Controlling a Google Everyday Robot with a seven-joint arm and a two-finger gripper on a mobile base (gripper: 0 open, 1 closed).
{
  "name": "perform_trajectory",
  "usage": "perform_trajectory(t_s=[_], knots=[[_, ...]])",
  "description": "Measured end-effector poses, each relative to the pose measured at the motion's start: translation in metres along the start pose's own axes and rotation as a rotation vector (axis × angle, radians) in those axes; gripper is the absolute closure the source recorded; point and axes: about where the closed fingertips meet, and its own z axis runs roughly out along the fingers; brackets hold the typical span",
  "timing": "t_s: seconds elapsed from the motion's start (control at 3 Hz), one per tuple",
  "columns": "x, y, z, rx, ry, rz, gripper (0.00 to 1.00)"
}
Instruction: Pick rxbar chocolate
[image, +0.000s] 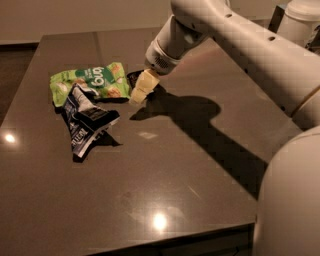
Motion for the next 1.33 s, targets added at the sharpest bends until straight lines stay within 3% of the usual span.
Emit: perform_trajectory(t_s=[0.33, 1.33], knots=[[-0.0032, 0.0040, 0.0096, -0.016, 0.003, -0.003, 0.18], [0.0018, 0.0054, 0.0125, -0.027, -0.005, 0.006, 0.87]])
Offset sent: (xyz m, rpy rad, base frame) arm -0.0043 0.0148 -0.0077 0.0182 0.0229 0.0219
